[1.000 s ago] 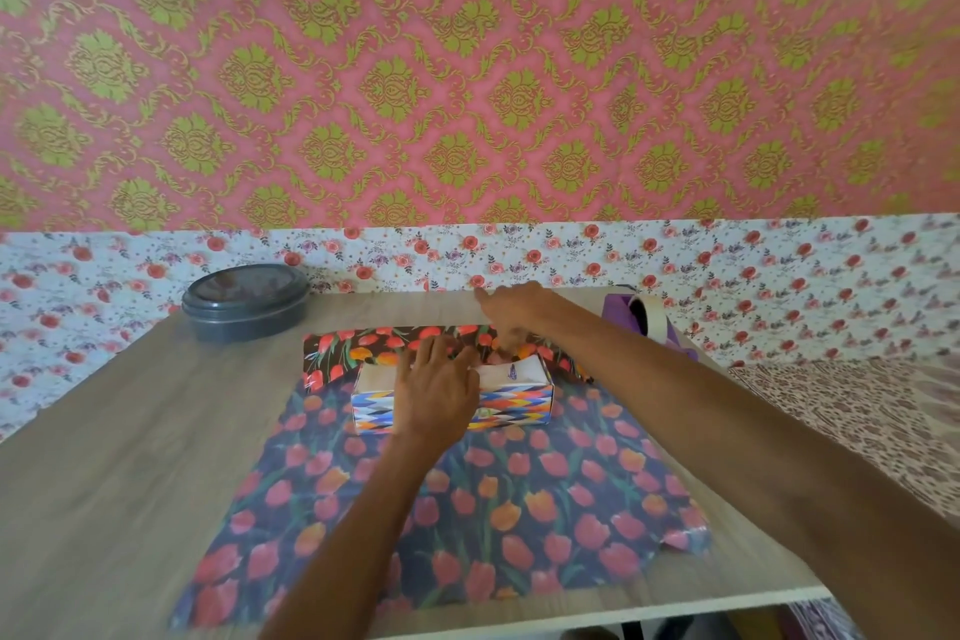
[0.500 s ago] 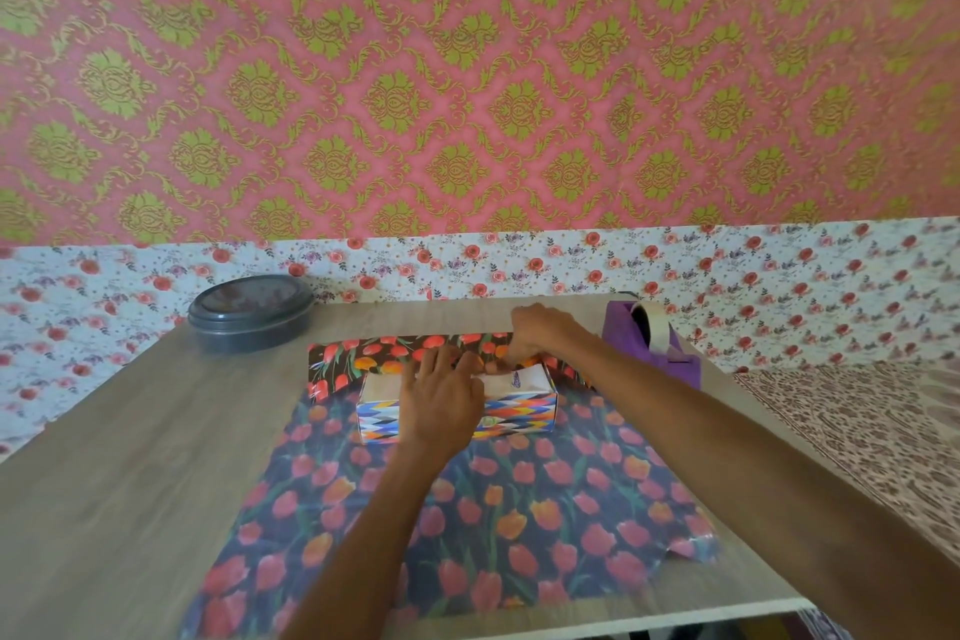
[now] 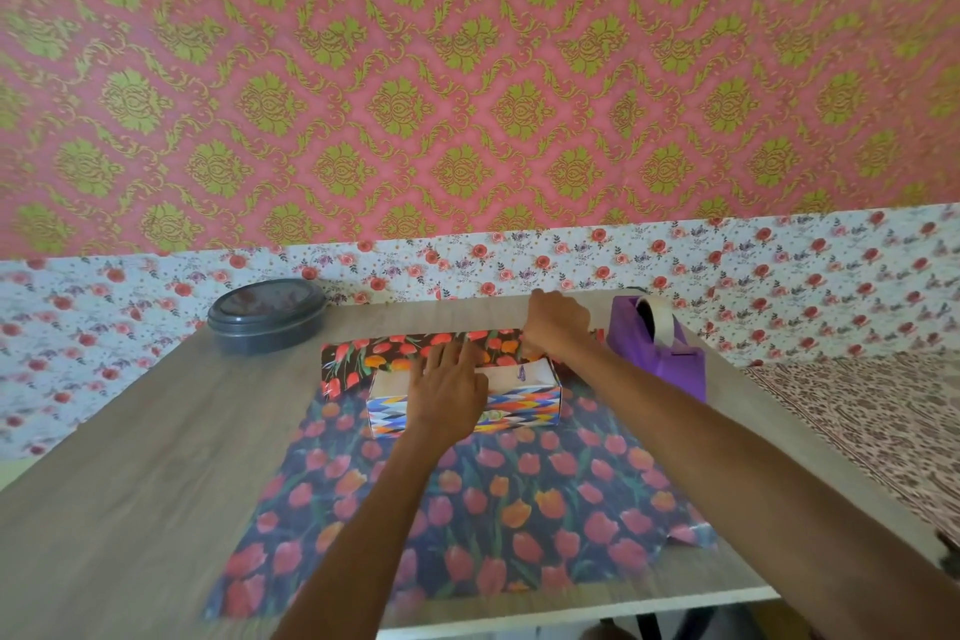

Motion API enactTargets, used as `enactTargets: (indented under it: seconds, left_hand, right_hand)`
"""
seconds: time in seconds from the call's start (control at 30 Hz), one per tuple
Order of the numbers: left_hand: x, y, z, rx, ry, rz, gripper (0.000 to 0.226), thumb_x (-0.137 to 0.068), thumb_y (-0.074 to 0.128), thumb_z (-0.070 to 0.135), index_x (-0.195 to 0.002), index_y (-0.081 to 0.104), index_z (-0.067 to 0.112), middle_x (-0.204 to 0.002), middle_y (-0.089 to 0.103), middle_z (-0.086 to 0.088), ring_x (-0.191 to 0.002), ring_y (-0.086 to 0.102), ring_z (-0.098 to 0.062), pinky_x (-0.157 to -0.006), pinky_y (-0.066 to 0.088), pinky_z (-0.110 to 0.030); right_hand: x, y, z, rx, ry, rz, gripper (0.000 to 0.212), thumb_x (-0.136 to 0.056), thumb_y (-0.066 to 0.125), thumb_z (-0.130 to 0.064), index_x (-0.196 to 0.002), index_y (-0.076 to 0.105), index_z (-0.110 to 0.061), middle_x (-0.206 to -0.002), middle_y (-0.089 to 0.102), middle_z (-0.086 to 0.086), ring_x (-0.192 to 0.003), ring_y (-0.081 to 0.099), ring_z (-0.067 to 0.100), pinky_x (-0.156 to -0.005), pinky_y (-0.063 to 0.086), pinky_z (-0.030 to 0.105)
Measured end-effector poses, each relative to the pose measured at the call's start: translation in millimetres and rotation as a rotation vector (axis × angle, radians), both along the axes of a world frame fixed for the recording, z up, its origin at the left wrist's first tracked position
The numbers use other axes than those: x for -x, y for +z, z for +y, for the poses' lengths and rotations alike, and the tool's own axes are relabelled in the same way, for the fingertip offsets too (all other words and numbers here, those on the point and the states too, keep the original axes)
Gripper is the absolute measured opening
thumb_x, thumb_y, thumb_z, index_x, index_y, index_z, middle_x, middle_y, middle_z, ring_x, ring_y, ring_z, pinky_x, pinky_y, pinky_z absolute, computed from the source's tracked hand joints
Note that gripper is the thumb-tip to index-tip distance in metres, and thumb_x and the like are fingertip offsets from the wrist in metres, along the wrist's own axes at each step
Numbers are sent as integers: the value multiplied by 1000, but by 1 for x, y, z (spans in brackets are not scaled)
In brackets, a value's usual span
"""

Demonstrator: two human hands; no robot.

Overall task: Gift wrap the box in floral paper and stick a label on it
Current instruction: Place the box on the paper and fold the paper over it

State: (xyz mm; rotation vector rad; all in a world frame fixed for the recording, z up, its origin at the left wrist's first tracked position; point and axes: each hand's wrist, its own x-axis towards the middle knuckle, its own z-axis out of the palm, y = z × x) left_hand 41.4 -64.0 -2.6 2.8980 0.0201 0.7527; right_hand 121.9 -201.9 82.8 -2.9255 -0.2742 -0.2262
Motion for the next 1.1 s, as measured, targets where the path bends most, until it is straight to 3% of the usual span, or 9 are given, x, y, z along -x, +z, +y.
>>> enactTargets:
  seconds: [0.17, 0.3, 0.5, 0.63, 0.73, 0.8, 0.9, 0.97, 1.1]
  left_hand:
    - [-2, 13, -21, 320, -33, -114, 36, -84, 58, 8, -120, 56, 16, -123, 56, 0, -120, 46, -23, -102, 35, -37]
    - [-10, 28, -72, 621, -299, -170, 22, -80, 60, -2, -98, 69, 8, -97, 71, -4, -87, 62, -16, -82, 50, -28]
    - [-40, 38, -150, 516, -426, 125, 18, -79, 71, 11, -93, 66, 1, -90, 65, -15, -82, 60, -27, -71, 42, -29]
    - [-53, 34, -174, 466, -461, 185, 24, -82, 74, 18, -93, 62, 0, -88, 57, -14, -83, 50, -20, -71, 35, -30]
    - [-60, 31, -187, 529, -424, 174, 34, -79, 78, 20, -108, 70, 4, -98, 69, -14, -90, 63, -26, -74, 44, -27]
    - [-64, 29, -193, 544, -377, 152, 25, -77, 80, 23, -93, 72, 5, -89, 71, -15, -85, 67, -28, -69, 45, -28]
    - [-70, 29, -197, 578, -352, 163, 24, -76, 82, 23, -80, 71, 3, -85, 70, -16, -81, 66, -28, -66, 43, -27]
    - [-72, 32, -197, 578, -355, 182, 25, -76, 82, 22, -79, 70, 1, -85, 69, -15, -78, 63, -25, -67, 44, -29]
    - [-75, 28, -194, 612, -390, 200, 41, -75, 82, 18, -55, 46, 15, -60, 46, -4, -60, 44, -19, -58, 32, -28]
  right_hand:
    - [1, 18, -51, -108, -25, -9, 15, -79, 66, -7, -71, 53, -10, -62, 49, -1, -55, 52, 16, -49, 41, 24]
    - [6, 6, -111, -281, -91, -61, 8, -75, 64, -12, -78, 70, -8, -76, 70, 5, -66, 66, 22, -57, 55, 29]
    - [3, -14, -187, -461, -252, -52, 29, -83, 60, -12, -56, 50, -8, -54, 49, 8, -48, 51, 22, -43, 30, 21]
    - [4, -13, -195, -755, -290, 239, 31, -95, 57, -30, -71, 47, -12, -67, 46, 4, -54, 42, 17, -45, 31, 25]
    - [6, -8, -187, -1067, -291, 399, 24, -96, 60, -16, -73, 54, -10, -70, 54, 5, -57, 48, 16, -45, 37, 24]
    - [6, -4, -183, -1116, -318, 450, 18, -90, 65, -5, -74, 58, -8, -69, 56, 5, -57, 51, 14, -43, 40, 23]
    - [8, 12, -184, -1210, -335, 430, 8, -90, 64, 1, -96, 64, -3, -65, 46, 2, -44, 44, 11, -44, 36, 24]
    - [7, 19, -186, -1299, -299, 384, 32, -90, 63, 3, -122, 60, 3, -70, 44, 2, -52, 36, 10, -37, 36, 20]
    - [14, 0, -189, -1213, -334, 353, 37, -83, 72, -1, -119, 64, 5, -95, 62, 11, -63, 45, 13, -48, 32, 27]
